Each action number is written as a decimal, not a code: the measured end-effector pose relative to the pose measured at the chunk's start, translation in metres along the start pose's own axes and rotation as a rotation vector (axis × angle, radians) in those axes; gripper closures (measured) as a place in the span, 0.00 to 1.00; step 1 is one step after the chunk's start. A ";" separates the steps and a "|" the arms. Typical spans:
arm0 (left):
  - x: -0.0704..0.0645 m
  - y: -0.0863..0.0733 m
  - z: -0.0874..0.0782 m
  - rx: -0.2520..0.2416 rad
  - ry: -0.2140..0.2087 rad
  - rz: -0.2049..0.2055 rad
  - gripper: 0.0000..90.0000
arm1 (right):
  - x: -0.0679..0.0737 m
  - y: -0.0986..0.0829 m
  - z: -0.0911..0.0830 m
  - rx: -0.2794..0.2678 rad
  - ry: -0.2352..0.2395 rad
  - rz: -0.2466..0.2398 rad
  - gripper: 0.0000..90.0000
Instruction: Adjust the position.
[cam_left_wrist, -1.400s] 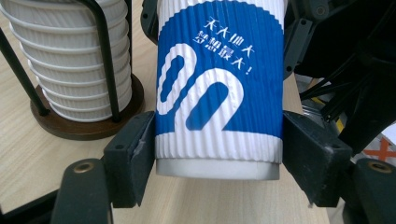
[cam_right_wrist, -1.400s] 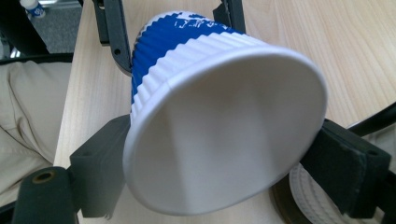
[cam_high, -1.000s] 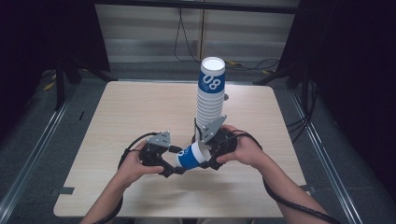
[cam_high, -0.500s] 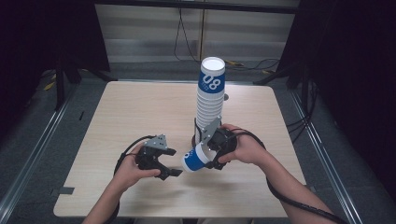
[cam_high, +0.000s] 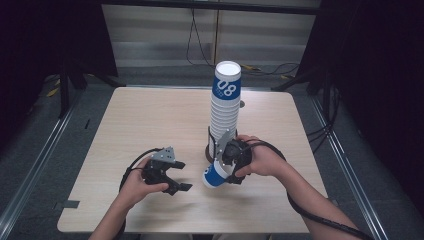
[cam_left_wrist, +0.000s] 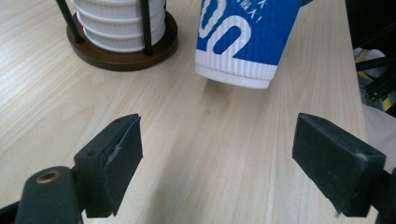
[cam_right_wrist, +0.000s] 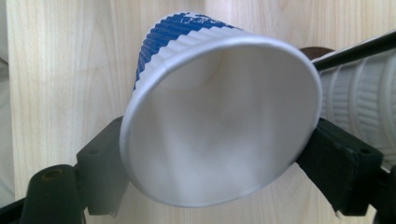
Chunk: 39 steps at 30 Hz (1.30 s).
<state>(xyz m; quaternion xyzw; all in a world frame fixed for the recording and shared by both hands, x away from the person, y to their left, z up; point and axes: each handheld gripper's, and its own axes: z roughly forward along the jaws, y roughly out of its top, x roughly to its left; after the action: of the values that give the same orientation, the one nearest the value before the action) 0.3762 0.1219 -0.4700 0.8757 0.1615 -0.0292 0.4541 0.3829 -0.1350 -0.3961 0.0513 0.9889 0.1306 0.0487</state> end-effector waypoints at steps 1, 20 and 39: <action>0.001 0.000 0.000 0.006 0.002 0.001 0.18 | 0.000 0.000 0.000 0.009 0.002 0.001 0.18; -0.002 -0.002 0.006 0.005 -0.017 -0.002 0.18 | 0.003 0.001 0.009 0.042 0.006 -0.003 0.16; -0.002 -0.004 0.007 0.023 -0.020 -0.001 0.18 | 0.005 -0.004 0.014 -0.041 0.024 0.047 0.15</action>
<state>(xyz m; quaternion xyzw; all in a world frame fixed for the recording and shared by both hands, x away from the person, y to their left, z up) 0.3736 0.1176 -0.4770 0.8805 0.1570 -0.0399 0.4456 0.3787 -0.1345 -0.4106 0.0722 0.9850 0.1528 0.0345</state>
